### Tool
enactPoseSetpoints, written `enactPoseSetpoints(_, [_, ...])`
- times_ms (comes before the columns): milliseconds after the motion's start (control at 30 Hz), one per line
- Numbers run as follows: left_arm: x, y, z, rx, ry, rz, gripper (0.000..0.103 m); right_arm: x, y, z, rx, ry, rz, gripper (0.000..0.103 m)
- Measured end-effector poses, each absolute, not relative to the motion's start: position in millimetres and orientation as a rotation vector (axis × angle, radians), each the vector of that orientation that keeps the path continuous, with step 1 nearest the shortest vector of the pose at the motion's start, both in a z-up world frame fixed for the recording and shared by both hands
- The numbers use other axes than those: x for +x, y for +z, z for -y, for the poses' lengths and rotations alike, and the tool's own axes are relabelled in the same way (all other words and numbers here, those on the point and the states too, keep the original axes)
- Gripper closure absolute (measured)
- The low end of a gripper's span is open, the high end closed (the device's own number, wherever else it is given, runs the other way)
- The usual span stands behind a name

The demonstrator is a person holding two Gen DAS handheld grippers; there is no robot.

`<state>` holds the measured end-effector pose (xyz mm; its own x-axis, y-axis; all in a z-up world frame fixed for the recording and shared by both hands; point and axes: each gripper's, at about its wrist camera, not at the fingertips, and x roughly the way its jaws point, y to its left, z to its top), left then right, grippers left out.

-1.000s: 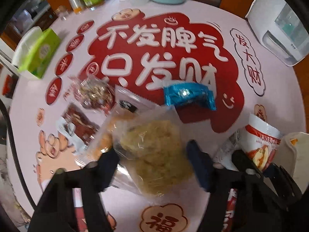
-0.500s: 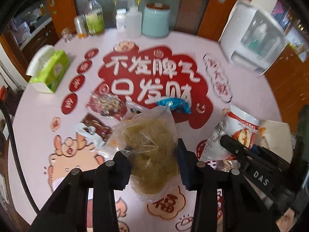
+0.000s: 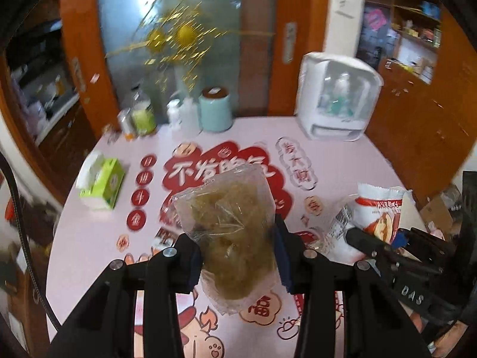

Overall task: Organize snacks
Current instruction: 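Carry both bags over the white tray and release them inside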

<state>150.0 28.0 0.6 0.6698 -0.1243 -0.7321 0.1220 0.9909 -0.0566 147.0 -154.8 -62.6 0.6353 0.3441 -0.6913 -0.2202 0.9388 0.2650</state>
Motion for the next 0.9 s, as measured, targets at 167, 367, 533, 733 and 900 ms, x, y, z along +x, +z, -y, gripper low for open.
enactPoseSetpoints(167, [145,24,11,0.038,-0.242,-0.764,0.063,118,-38,181,0.159,0.253,-0.739,0.066])
enactPoseSetpoints(367, [140,33,75,0.096,-0.4,-0.736,0.063,91,-21,232,0.169,0.121,-0.674,0.065])
enactPoseSetpoints(533, [138,36,132,0.143,-0.516,-0.728,0.063,72,-13,284,0.205,-0.009,-0.638,0.065])
enactPoseSetpoints(733, [142,27,193,0.179,-0.619,-0.748,0.063,49,-12,333,0.217,-0.146,-0.636,0.065])
enactPoseSetpoints(900, [153,4,237,0.208,-0.663,-0.807,0.063,50,-36,350,0.229,-0.187,-0.735,0.065])
